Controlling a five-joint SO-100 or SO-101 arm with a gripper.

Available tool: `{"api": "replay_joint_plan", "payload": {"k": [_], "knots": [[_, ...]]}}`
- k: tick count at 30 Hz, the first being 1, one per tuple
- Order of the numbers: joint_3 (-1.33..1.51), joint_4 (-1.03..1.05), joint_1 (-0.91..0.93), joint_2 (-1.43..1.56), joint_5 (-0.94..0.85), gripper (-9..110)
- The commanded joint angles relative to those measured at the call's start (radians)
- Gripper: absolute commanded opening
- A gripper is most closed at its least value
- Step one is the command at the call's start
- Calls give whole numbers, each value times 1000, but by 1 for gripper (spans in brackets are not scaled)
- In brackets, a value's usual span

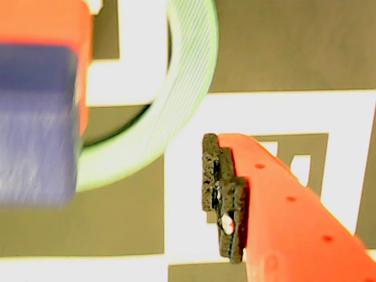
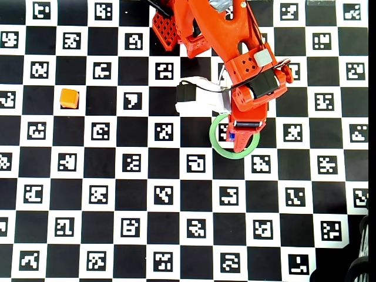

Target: Grab the red cube then put it in the green circle then put the blue cube on top and finally the orange cube on top

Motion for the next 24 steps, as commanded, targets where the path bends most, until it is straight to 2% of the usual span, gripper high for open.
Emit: {"api": "replay_joint_plan", "payload": {"k": [1, 7, 14, 19, 24], "knots": [[-81, 28, 66, 130, -46, 46], [-150, 135, 293, 146, -187, 46], [-244, 265, 584, 127, -537, 38], [-256, 290, 792, 127, -726, 38], [-259, 278, 999, 127, -913, 43]]}}
